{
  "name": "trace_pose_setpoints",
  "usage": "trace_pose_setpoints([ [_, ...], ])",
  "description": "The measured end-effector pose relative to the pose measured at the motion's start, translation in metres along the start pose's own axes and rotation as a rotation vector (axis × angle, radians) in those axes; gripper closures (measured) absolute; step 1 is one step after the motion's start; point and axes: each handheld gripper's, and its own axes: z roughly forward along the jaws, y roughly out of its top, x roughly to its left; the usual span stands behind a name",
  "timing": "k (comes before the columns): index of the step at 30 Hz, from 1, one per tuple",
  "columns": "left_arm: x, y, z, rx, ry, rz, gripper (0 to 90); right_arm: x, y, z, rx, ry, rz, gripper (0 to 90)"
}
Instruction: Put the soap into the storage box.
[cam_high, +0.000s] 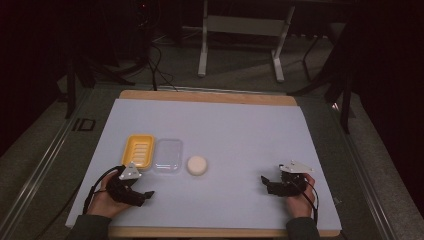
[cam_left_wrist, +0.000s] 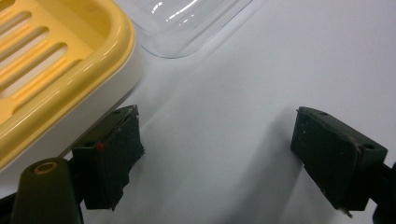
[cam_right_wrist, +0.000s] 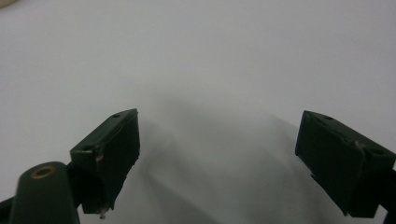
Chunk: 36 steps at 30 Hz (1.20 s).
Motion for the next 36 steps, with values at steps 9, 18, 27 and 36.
trace_pose_setpoints([
  [9, 0.0, 0.0, 0.0, -0.002, 0.0, -0.007, 16.6, 0.003, 0.0, 0.001, 0.01, 0.063, -0.054, 14.6],
  [18, 0.0, -0.004, 0.0, -0.035, -0.002, -0.016, 17.1, -0.002, -0.003, -0.005, -0.06, 0.068, -0.016, 14.1],
  [27, 0.003, 0.003, -0.01, -0.039, -0.048, 0.006, 35.1, 0.0, -0.003, -0.006, -0.074, 0.064, -0.034, 14.1],
  [36, 0.001, 0.027, -0.019, -0.007, -0.035, 0.096, 35.9, 0.003, -0.004, -0.007, -0.077, 0.047, -0.05, 14.3],
])
